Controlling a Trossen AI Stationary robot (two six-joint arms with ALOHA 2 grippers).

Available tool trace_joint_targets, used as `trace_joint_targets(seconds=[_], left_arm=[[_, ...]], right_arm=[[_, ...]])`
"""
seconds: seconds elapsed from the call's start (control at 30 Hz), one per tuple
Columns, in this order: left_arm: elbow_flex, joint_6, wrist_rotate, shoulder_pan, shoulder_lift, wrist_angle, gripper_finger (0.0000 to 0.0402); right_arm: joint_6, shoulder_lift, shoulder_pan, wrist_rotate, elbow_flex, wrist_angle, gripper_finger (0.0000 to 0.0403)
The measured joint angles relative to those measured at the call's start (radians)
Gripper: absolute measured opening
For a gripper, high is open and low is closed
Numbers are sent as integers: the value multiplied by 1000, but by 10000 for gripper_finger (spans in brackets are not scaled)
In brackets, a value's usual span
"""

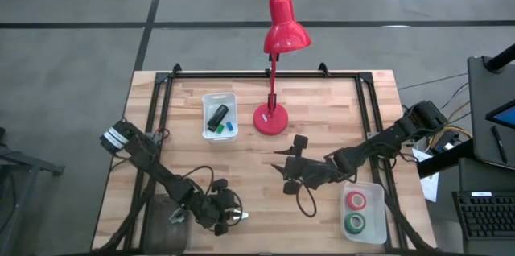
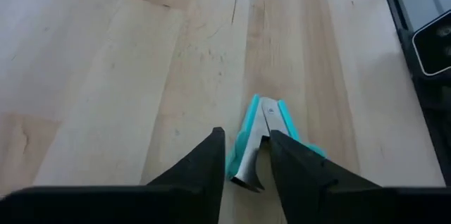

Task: Pick and place Stapler, Stapler remover, tape
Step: Put the blue staple remover into the black bin

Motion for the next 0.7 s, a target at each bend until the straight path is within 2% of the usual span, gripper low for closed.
trace_joint_targets(seconds=[0.4, 0.6, 0.7], left_arm=[[-1, 16, 8, 11, -2, 5, 11], [-1, 20, 20, 12, -9, 2, 8], [1, 22, 64, 6, -34, -9, 5]], right_arm=[[-3, 0, 0, 0, 0, 10, 194], [-3, 0, 0, 0, 0, 11, 194], [-3, 0, 0, 0, 0, 11, 194]])
